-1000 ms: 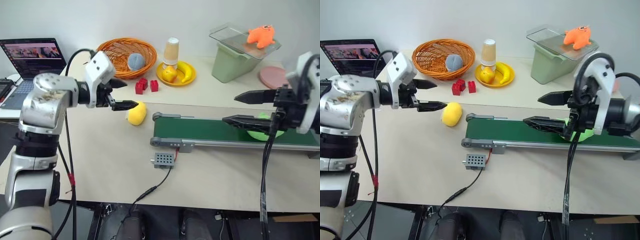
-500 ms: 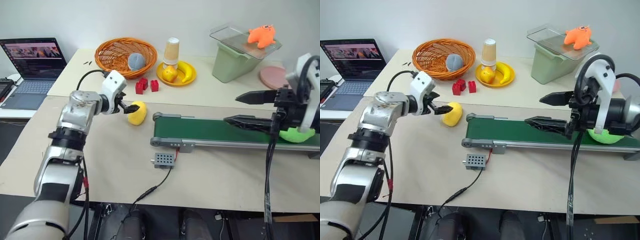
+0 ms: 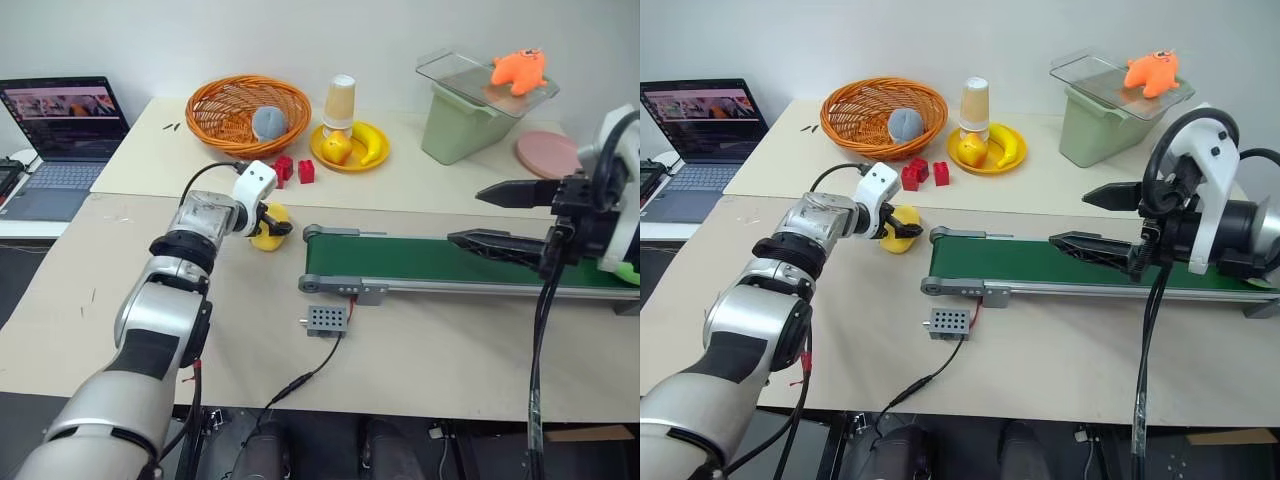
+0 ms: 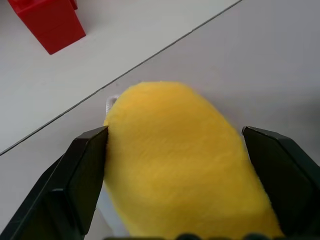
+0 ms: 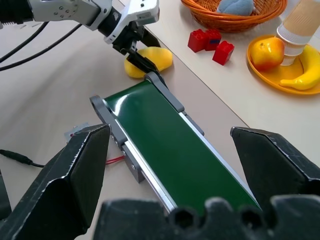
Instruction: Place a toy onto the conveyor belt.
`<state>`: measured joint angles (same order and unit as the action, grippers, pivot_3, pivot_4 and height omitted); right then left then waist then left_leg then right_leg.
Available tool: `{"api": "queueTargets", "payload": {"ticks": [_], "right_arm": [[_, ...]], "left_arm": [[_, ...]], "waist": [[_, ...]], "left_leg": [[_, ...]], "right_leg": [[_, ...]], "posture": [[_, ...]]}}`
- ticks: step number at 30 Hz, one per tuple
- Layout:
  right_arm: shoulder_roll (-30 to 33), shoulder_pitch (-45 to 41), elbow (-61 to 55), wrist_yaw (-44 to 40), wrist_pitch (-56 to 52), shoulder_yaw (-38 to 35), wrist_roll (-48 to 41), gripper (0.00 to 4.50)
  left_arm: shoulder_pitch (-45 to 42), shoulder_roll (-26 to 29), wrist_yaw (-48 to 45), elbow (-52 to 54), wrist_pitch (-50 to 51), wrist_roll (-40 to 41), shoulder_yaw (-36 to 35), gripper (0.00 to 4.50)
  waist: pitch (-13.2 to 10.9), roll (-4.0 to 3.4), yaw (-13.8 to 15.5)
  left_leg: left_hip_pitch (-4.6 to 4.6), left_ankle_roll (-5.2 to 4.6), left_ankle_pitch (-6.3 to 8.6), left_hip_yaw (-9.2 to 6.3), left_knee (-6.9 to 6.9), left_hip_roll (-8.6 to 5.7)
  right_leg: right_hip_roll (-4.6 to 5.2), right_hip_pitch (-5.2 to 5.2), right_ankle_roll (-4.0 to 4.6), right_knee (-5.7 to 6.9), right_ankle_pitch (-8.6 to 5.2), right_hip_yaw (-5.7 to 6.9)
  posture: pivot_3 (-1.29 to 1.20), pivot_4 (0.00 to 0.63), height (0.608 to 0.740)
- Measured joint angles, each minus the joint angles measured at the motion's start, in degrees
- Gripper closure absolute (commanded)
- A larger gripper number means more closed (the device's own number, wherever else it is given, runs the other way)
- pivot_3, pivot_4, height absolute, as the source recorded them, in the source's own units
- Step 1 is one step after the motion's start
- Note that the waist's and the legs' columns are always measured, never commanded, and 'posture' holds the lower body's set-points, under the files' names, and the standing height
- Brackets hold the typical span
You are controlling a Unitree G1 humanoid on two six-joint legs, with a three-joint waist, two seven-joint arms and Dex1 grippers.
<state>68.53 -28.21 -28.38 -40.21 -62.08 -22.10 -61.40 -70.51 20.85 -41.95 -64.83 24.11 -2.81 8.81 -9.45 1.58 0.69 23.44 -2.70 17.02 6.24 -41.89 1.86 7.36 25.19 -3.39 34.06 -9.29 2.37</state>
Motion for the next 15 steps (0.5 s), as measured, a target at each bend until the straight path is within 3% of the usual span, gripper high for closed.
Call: {"api": "queueTargets", "payload": {"ticks": [2,6,9,15], "right_arm": [[0.00,0.00,-0.18,0.56,-0.10,-0.13,-0.50,0.00],[0.00,0.59,-0.27,0.77,-0.11,-1.26,-0.64,0.00],[0.00,1.85,-0.23,0.43,-0.11,-1.34,-0.53,0.00],[0.01,2.26,-0.22,-0.34,-0.04,-1.36,-0.36,0.00]], "left_arm": [[-0.44,-0.41,0.38,-1.20,-0.27,-0.08,-0.58,1.06],[-0.77,-0.67,0.90,-1.97,-0.43,-0.05,-1.87,2.59],[-0.86,-0.70,1.28,-2.23,-0.43,0.00,-3.07,3.44],[-0.88,-0.11,0.76,-1.78,0.23,0.30,-4.33,3.44]], "waist": [[0.00,0.00,0.00],[0.00,0.00,0.07],[0.00,0.00,0.11],[0.00,0.00,0.04]], "left_leg": [[0.00,0.00,0.00,-0.01,0.00,0.00],[0.01,-0.01,0.00,-0.01,0.00,0.00],[0.01,-0.01,0.01,-0.01,0.00,0.00],[0.03,-0.01,0.00,-0.01,0.00,0.00]], "right_leg": [[0.00,0.00,0.00,0.00,0.00,0.00],[0.00,0.00,0.00,0.00,0.00,0.00],[0.00,-0.01,-0.01,0.00,0.01,0.00],[0.00,0.01,-0.01,0.00,0.01,0.00]], "posture": [[0.00,0.150,0.739],[0.00,0.150,0.739],[0.00,0.150,0.739],[0.00,0.150,0.739]]}}
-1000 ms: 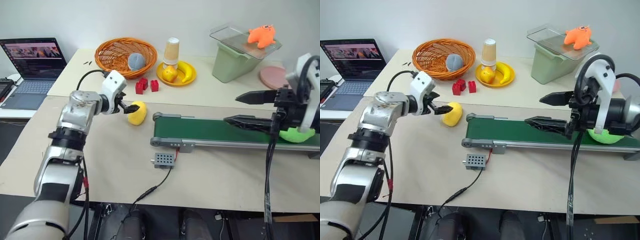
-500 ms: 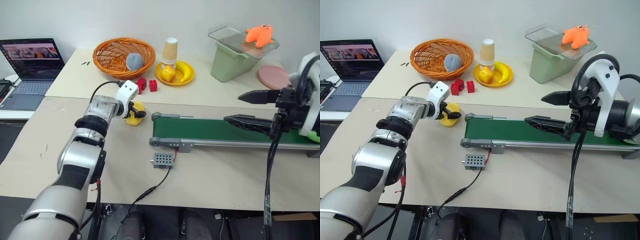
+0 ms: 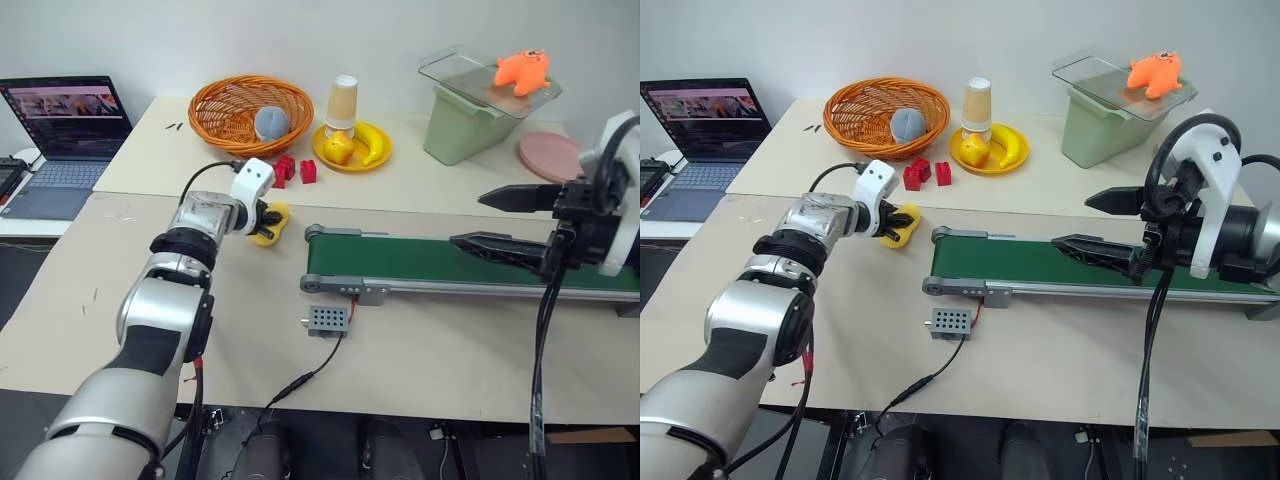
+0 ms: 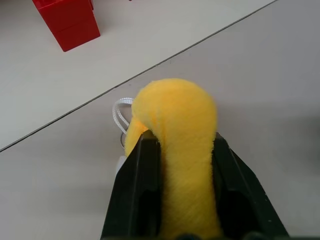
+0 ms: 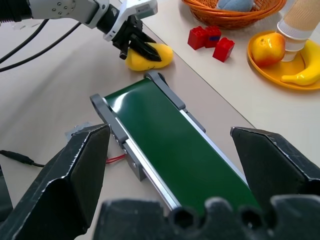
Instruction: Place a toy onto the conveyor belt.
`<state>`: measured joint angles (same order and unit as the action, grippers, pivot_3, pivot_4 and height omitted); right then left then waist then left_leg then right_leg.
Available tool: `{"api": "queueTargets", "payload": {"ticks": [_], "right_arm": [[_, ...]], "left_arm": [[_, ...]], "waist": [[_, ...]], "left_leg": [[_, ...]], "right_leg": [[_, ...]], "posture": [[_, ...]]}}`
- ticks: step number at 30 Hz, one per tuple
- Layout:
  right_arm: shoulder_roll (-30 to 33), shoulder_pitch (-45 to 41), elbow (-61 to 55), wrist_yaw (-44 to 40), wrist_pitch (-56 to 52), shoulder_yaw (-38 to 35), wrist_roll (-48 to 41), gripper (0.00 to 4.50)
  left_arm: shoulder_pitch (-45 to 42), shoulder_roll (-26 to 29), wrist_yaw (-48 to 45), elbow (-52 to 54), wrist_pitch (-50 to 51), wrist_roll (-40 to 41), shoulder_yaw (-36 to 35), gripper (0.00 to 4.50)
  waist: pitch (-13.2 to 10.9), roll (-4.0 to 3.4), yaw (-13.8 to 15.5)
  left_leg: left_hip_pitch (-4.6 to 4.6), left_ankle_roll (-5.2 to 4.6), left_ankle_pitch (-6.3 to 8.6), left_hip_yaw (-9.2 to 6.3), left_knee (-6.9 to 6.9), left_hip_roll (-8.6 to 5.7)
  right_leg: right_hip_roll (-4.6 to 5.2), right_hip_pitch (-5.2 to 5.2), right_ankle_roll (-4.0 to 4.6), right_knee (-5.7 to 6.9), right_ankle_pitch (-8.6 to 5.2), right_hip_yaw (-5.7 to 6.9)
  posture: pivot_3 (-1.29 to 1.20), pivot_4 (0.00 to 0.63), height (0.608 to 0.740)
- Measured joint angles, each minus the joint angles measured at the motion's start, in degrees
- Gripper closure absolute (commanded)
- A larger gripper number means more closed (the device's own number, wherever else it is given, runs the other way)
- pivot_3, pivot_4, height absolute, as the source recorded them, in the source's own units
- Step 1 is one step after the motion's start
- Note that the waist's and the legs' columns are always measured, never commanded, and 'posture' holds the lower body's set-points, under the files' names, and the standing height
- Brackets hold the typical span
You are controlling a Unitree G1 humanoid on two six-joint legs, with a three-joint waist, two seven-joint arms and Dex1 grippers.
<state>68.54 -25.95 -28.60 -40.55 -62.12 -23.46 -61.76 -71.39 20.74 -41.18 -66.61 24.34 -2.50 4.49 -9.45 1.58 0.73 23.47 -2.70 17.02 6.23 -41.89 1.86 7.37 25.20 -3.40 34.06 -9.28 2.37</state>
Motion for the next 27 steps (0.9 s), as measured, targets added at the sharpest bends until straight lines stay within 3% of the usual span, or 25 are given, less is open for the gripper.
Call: {"api": "queueTargets", "payload": {"ticks": [6,11,14,20,27], "right_arm": [[0.00,0.26,0.86,-1.19,0.32,0.01,1.20,0.00],[-0.07,0.17,2.20,-2.69,1.61,0.47,3.01,0.00],[-0.78,0.16,2.36,-3.13,2.28,0.70,3.91,0.00],[-3.00,0.16,1.81,-2.38,2.52,1.63,4.25,0.00],[-4.60,0.42,-0.58,0.93,1.79,1.61,3.13,0.00]], "left_arm": [[-0.07,5.78,-7.29,10.24,2.66,0.72,-0.15,3.44],[1.82,11.03,-17.89,30.96,11.79,6.04,-0.30,3.44],[5.16,11.51,-21.58,42.76,19.91,11.39,-0.91,3.44],[6.54,7.65,-20.47,55.96,31.51,19.68,-2.02,3.44],[6.46,-2.62,-9.71,58.53,39.55,26.65,-8.25,3.44]], "waist": [[-0.01,0.01,-0.10],[0.00,0.00,0.09],[0.00,0.00,0.12],[0.00,0.00,0.08],[0.00,0.00,-0.02]], "left_leg": [[0.18,0.36,-0.21,0.02,0.00,0.00],[0.18,0.36,-0.21,0.01,0.00,0.00],[0.17,0.37,-0.21,-0.01,-0.06,0.01],[0.04,0.36,-0.22,-0.13,-0.10,-0.02],[0.02,0.36,-0.23,-0.47,-0.10,-0.04]], "right_leg": [[0.00,0.16,0.00,0.00,0.00,0.01],[0.00,0.13,-0.01,-0.03,-0.01,0.00],[0.00,0.11,-0.02,0.01,-0.01,0.00],[0.00,-0.02,-0.04,0.03,-0.01,-0.01],[0.00,-0.03,-0.04,0.04,-0.01,-0.02]], "posture": [[0.00,0.150,0.739],[0.00,0.150,0.739],[0.00,0.150,0.739],[0.00,0.150,0.739],[0.00,0.150,0.739]]}}
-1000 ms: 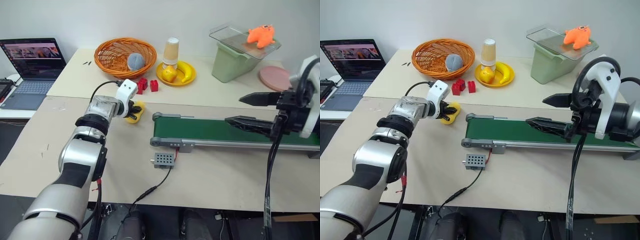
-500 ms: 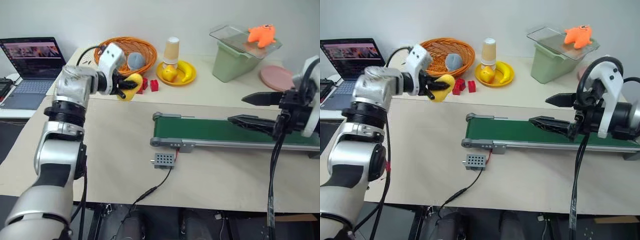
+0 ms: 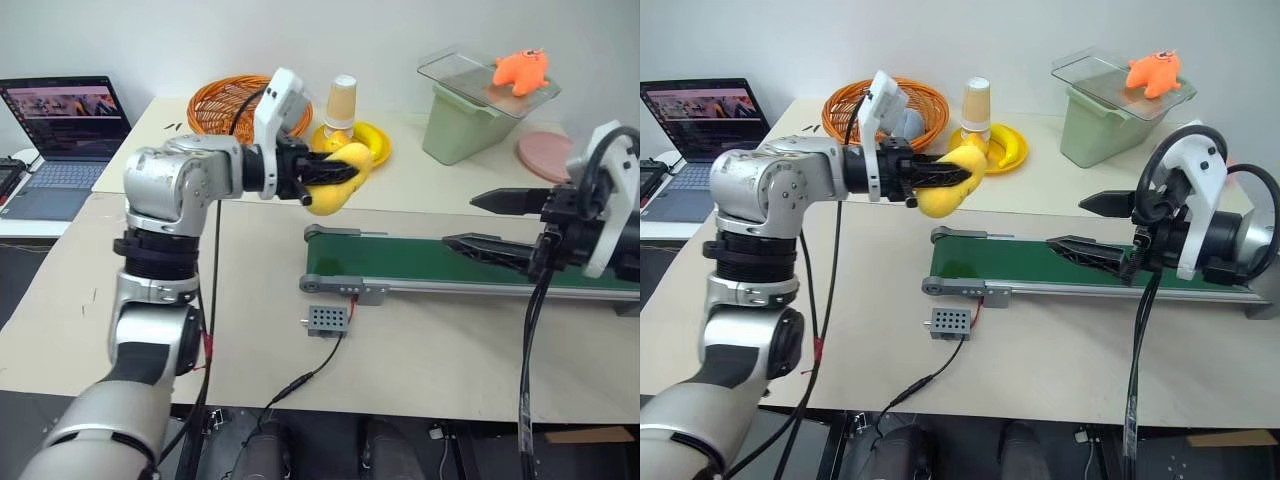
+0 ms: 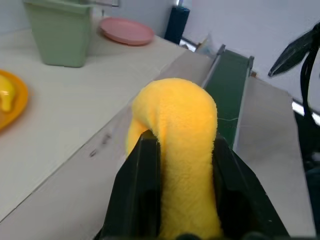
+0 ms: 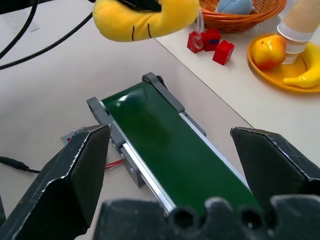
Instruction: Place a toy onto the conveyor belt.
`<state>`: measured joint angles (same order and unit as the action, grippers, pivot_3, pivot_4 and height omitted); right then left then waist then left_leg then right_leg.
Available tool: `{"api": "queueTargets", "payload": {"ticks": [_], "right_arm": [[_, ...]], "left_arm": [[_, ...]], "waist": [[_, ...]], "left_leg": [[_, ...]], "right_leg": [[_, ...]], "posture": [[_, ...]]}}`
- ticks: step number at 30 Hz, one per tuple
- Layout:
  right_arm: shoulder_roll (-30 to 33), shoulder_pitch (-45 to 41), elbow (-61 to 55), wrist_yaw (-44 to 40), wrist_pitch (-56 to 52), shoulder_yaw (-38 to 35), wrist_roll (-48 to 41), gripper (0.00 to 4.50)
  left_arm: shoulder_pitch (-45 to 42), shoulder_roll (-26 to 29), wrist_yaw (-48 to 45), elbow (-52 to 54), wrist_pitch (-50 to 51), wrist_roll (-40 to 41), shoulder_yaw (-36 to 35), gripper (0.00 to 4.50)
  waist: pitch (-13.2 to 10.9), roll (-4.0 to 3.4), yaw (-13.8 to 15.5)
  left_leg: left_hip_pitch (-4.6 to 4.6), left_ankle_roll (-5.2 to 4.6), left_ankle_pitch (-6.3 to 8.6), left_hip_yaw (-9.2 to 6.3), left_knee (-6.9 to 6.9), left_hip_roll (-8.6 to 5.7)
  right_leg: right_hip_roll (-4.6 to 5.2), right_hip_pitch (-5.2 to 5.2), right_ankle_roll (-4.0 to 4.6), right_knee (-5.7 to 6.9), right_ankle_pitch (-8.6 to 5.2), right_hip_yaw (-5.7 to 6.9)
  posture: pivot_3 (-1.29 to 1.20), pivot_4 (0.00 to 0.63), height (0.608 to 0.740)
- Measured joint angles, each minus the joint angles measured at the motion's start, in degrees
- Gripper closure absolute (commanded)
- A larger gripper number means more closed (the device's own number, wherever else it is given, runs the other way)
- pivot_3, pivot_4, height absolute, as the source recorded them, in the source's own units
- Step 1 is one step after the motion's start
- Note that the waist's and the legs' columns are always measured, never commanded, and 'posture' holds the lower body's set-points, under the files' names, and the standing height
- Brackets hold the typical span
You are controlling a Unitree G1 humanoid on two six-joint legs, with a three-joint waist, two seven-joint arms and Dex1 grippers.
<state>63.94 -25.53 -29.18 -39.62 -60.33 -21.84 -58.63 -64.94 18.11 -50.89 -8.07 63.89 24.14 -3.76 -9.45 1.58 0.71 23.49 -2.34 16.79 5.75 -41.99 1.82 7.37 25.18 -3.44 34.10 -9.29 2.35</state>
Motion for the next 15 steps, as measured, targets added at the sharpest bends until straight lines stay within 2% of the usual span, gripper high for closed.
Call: {"api": "queueTargets", "payload": {"ticks": [10,15], "right_arm": [[-3.54,-0.82,-3.80,8.61,-1.81,0.89,-4.11,0.00],[-6.78,-3.79,-4.37,14.67,-1.97,3.56,-3.88,0.00]], "left_arm": [[0.00,-15.08,23.25,-1.97,5.41,4.77,-14.03,3.44],[0.36,-20.21,32.28,-2.12,5.55,5.60,-17.71,3.44]], "waist": [[-0.01,0.02,0.03],[-0.01,0.02,-0.01]], "left_leg": [[-0.07,-0.02,0.01,-0.11,0.02,-0.02],[-0.07,-0.01,0.01,-0.12,0.02,-0.04]], "right_leg": [[0.00,-0.09,0.00,-0.04,0.00,0.01],[0.00,-0.11,0.00,-0.05,0.01,0.01]], "posture": [[0.00,0.150,0.739],[0.00,0.150,0.739]]}}
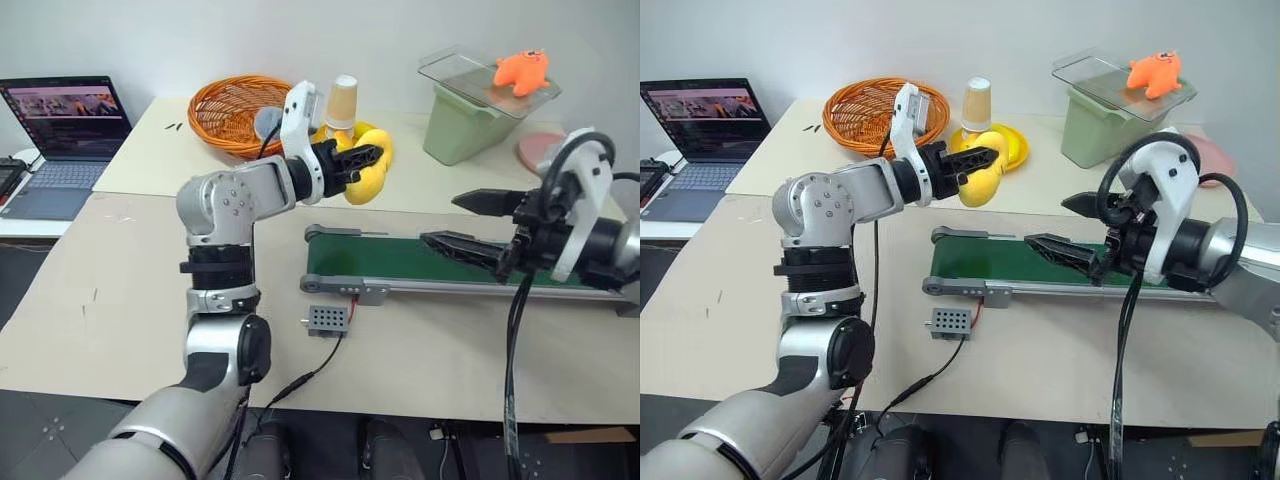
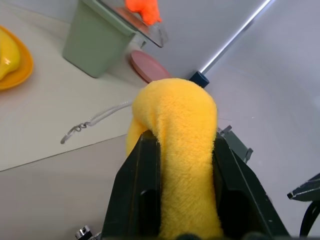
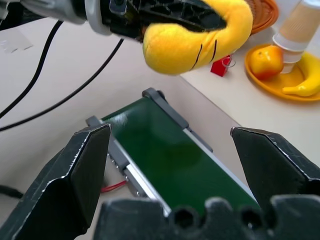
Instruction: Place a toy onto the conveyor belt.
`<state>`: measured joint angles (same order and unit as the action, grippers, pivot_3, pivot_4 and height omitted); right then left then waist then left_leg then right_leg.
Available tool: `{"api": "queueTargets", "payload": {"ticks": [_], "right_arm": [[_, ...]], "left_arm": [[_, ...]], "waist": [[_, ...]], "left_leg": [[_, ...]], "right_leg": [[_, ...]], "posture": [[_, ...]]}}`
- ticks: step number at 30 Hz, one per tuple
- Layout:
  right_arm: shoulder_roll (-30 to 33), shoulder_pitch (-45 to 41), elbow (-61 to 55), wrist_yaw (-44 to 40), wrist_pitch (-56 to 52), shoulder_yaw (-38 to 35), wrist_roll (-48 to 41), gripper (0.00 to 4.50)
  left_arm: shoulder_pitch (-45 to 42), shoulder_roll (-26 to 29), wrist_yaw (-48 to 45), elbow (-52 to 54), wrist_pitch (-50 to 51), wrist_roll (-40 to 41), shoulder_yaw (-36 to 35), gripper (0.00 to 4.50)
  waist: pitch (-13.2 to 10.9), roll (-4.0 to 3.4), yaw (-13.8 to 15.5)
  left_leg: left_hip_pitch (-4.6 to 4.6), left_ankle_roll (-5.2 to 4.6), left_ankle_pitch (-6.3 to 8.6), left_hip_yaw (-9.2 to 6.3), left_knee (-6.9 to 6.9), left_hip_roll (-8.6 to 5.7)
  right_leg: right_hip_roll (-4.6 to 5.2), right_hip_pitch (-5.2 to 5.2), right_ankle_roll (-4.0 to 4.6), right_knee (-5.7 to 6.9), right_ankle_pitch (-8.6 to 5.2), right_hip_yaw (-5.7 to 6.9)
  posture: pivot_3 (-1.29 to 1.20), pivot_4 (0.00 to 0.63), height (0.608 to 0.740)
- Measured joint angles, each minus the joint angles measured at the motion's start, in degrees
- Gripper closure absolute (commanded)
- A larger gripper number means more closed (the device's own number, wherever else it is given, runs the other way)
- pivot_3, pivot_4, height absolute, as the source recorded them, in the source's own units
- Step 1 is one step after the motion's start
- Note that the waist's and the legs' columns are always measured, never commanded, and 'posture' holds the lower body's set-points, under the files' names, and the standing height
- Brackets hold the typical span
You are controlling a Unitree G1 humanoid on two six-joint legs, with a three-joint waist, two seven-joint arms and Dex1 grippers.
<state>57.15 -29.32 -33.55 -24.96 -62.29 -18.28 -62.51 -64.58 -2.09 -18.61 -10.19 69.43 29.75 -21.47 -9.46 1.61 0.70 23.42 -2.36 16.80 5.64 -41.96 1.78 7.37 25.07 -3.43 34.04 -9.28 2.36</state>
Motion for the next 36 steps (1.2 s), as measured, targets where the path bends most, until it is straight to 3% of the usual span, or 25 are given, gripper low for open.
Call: {"api": "queueTargets", "payload": {"ticks": [4,11,34,36], "right_arm": [[-5.05,-3.17,-0.87,5.45,0.00,5.57,2.11,0.00],[-10.80,-6.23,-1.15,11.24,0.28,10.33,7.02,0.00],[-20.13,-9.00,4.20,10.25,3.58,17.73,23.26,0.00],[-20.99,-9.83,4.96,10.08,3.61,17.75,24.14,0.51]], "left_arm": [[0.87,-3.88,4.86,0.25,0.01,1.60,-0.76,3.44],[1.46,-4.47,10.03,0.33,-0.04,4.11,-1.29,3.44],[2.07,-4.62,20.32,0.45,0.90,13.61,-0.79,3.44],[2.17,-4.62,20.57,0.45,0.83,14.36,-0.59,3.49]], "waist": [[0.00,0.00,0.01],[0.01,-0.01,0.05],[0.01,-0.02,-0.02],[0.01,-0.02,-0.05]], "left_leg": [[0.03,0.02,-0.01,-0.01,0.02,-0.01],[0.04,0.02,-0.01,-0.01,0.03,-0.03],[0.04,0.08,-0.05,-0.05,0.07,-0.06],[0.03,0.09,-0.06,-0.05,0.08,-0.06]], "right_leg": [[0.00,0.04,0.00,0.01,0.00,0.00],[0.00,0.04,0.00,0.01,0.00,0.01],[0.00,0.04,0.00,-0.01,0.00,0.06],[0.00,0.04,0.00,0.00,0.00,0.06]], "posture": [[0.00,0.150,0.739],[0.00,0.150,0.739],[0.00,0.150,0.739],[0.00,0.150,0.739]]}}
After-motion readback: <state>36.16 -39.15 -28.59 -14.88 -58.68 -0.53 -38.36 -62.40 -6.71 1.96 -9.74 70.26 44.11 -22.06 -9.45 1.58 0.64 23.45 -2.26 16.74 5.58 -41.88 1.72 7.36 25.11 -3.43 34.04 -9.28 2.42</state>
